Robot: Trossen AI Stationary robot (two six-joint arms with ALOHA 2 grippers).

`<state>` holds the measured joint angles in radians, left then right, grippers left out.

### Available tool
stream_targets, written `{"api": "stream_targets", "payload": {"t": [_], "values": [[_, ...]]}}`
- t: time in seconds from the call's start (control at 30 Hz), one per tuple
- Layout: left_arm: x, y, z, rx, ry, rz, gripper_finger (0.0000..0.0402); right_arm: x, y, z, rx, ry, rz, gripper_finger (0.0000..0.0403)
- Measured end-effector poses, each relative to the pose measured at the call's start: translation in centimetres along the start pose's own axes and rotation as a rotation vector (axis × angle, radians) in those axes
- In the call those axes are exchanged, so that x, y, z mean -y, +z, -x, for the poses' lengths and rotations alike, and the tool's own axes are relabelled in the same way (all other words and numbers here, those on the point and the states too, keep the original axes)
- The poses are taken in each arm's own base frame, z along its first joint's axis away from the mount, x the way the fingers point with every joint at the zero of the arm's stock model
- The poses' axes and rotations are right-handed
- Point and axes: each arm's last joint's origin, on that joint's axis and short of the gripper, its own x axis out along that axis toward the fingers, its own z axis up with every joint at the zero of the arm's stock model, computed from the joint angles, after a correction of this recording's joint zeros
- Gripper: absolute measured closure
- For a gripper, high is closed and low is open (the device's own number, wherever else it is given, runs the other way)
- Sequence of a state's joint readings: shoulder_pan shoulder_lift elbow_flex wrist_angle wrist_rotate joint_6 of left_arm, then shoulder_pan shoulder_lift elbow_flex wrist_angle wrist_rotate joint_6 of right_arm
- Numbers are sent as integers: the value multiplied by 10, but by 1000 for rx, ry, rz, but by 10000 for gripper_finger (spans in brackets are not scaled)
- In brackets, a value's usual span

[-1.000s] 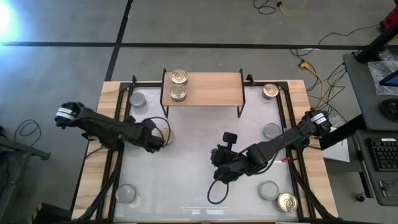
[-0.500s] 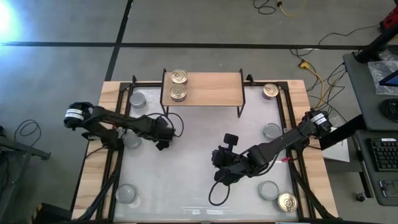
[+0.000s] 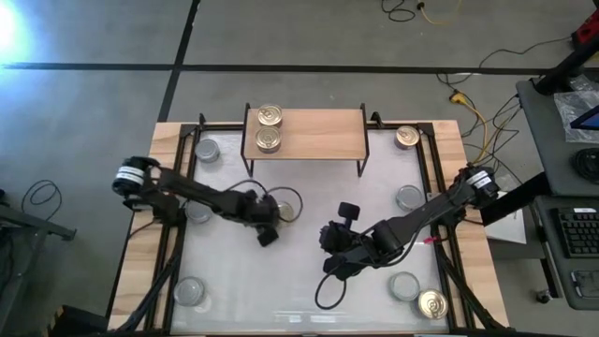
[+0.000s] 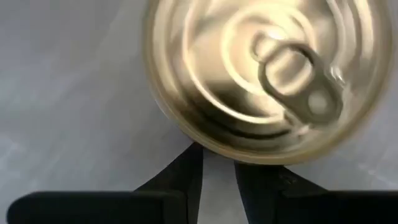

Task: Stack canned seafood by type on shelf
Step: Stack the blue-pink tuna can on top of the other blue-pink tuna on the shelf

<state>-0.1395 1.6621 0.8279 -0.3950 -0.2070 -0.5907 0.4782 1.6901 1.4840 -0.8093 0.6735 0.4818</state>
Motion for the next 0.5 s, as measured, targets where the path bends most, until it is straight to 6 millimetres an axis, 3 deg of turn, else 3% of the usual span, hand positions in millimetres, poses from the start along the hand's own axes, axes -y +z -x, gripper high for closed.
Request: {"api": "stream_targets", "payload": {"t": [0.1,0.3,0.4,0.5], "values": [[27,7,-4,73,-47,-142,325,0,-6,-4,-18,-9,-12,390],[77,10,11,224,5,-452,325,-1,-19,-12,-50,-27,-17,390],[86,6,23,289,63,-519,325,-2,-25,-15,-63,-36,-33,390],[79,1,34,323,116,-497,325,-1,-30,-18,-78,-44,-23,390]]}}
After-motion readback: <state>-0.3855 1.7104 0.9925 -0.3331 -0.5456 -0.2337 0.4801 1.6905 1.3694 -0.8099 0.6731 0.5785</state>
